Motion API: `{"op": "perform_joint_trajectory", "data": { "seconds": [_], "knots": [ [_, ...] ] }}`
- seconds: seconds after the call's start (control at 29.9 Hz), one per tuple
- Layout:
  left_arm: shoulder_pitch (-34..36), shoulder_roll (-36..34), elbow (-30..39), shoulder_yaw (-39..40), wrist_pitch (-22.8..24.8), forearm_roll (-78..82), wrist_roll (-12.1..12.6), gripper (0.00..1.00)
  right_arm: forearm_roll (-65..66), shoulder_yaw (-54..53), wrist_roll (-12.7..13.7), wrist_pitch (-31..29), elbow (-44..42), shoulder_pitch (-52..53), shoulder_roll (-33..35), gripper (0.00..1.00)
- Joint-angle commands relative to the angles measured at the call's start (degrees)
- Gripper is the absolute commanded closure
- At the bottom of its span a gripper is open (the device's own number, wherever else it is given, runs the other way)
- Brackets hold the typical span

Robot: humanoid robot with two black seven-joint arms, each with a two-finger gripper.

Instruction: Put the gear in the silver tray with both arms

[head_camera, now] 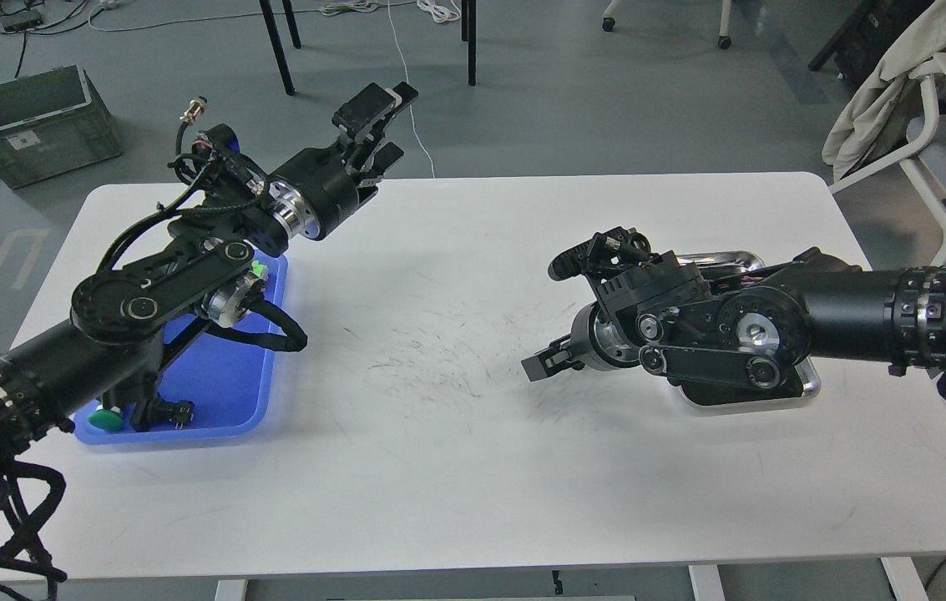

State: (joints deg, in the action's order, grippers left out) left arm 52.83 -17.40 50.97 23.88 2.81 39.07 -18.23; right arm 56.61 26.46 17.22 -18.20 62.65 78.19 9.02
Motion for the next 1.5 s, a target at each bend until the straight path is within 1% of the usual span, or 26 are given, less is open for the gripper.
{"op": "perform_joint_trajectory", "data": {
  "seconds": [0.0,0.13,0.23,0.27,0.37,0.43,0.57,0.63,0.67,0.74,0.77,0.87,0.94,1.0,1.14,1.24,1.37,1.4,1.47],
  "knots": [
    [0.00,0.00,0.01,0.03,-0.09,-0.04,-0.40,0.03,-0.01,1.13,0.10,0.01,-1.47,-0.58,-1.46,0.07],
    [0.00,-0.09,0.01,0.03,-0.09,-0.04,-0.84,0.03,-0.01,2.63,0.10,0.01,-2.79,-0.75,-2.34,0.10],
    [0.00,-0.17,0.01,-0.06,-0.09,-0.13,-1.19,0.03,-0.01,2.72,0.10,-0.08,-2.88,-1.02,-2.43,0.16],
    [0.00,-0.17,0.01,0.03,-0.09,-0.13,-1.28,0.03,-0.01,2.72,0.10,-0.08,-2.97,-1.02,-2.43,0.19],
    [0.00,-0.26,0.01,0.03,-0.09,-0.13,-1.28,0.03,-0.01,2.81,0.01,-0.17,-3.32,-1.11,-2.51,0.32],
    [-0.09,-0.26,0.01,0.03,-0.09,-0.13,-1.28,0.03,-0.01,2.81,0.01,-0.43,-3.32,-1.11,-2.51,0.43],
    [-0.44,-0.17,0.01,0.03,-0.18,-0.13,-1.28,0.03,0.08,2.89,0.01,-2.27,-3.32,-1.11,-2.60,0.55],
    [-0.62,-0.17,0.01,0.03,-0.18,-0.13,-1.37,0.03,0.08,2.89,0.01,-2.45,-3.32,-1.11,-2.60,0.59],
    [-0.62,-0.17,0.01,0.03,-0.18,-0.13,-1.37,0.03,0.08,2.89,0.01,-2.63,-3.23,-1.11,-2.60,0.64],
    [-0.62,-0.09,0.01,0.03,-0.18,-0.13,-1.37,0.03,0.08,2.89,-0.08,-2.72,-3.32,-1.11,-2.60,0.80],
    [-0.62,-0.09,0.01,0.03,-0.18,-0.13,-1.37,0.03,0.08,2.89,-0.08,-2.72,-3.32,-1.11,-2.60,0.85],
    [-0.71,-0.17,0.01,0.03,-0.18,-0.13,-1.37,0.03,0.08,2.89,-0.08,-3.24,-3.32,-0.49,-2.60,0.98],
    [-0.71,-0.17,0.01,0.03,-0.18,-0.13,-1.37,0.03,-0.01,2.72,-0.17,-3.59,-2.71,0.47,-2.08,0.99],
    [-0.71,-0.35,0.01,0.03,-0.18,-0.13,-1.37,0.03,-0.54,1.84,-0.34,-3.68,-2.01,3.45,0.28,0.99],
    [-0.71,-0.35,-0.08,0.03,-0.18,-0.13,-1.37,0.03,-0.89,-2.11,-0.87,-3.68,2.12,11.10,10.55,0.99],
    [-0.79,-0.44,-0.08,-0.06,-0.18,-0.13,-1.37,0.03,-0.63,-2.91,-1.05,-3.77,4.76,13.13,19.78,0.98],
    [-0.71,-0.35,-0.61,-0.06,-0.18,-0.13,-1.89,0.03,0.69,-2.29,-1.40,-3.77,11.95,11.91,31.39,0.98],
    [-0.71,-0.26,-0.61,-0.06,-0.18,-0.13,-1.89,0.03,1.73,-2.29,-1.40,-3.51,13.63,10.25,34.02,0.98],
    [-0.71,0.00,-0.70,-0.06,-0.18,-0.13,-1.89,0.03,4.02,-2.82,-1.40,-2.63,15.04,5.43,36.94,0.98]
  ]
}}
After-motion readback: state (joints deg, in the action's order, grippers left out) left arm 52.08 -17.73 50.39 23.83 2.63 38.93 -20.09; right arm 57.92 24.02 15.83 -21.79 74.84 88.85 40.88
